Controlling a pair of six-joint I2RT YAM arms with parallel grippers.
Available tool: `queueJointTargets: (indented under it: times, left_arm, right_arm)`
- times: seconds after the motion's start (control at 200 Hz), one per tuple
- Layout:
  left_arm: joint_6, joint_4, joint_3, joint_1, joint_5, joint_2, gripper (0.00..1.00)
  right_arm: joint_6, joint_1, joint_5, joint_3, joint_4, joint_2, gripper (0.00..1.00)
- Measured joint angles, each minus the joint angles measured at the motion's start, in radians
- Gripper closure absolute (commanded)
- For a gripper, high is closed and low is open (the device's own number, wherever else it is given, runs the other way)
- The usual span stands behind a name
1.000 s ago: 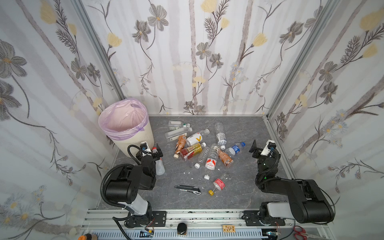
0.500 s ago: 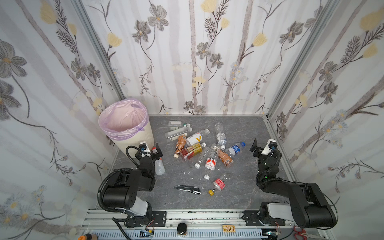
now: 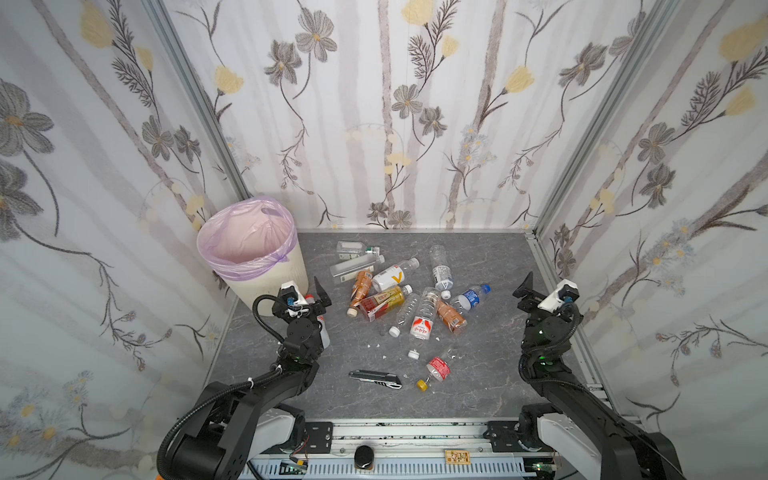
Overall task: Throw the plastic bottles in the bin
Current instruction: 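Move both grippers forward toward the pile of bottles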
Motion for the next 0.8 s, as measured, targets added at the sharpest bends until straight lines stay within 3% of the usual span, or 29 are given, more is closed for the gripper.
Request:
queueJointTargets:
  times: [0.16,0.39,0.575,0.799]
  left_arm:
    - [-0.101,-0.312,0.139,-0.056,-0.035,-0.111,0.0]
    - [-0.275,-0.653,0.266,-0.071,0.147,-0.237,0.0]
    - [-0.389,-0.766,0.3,-0.099,0.355,-0.233,0.0]
    - [-0.429,-0.811,0.343,-0.238,0.467,-0.155,0.0]
  right_arm:
    - [0.148,-0.021,-0.102,0.028,-0.124,-0.144,0.0]
    - [0.208,-0.023,-0.282,0.093,-0.254,-0.15,0.0]
    - [0.265,0.009,-0.384,0.188,-0.426,-0.031,0.0]
    - [0.282,0.166,-0.409,0.221,-0.589,0.058,0.0]
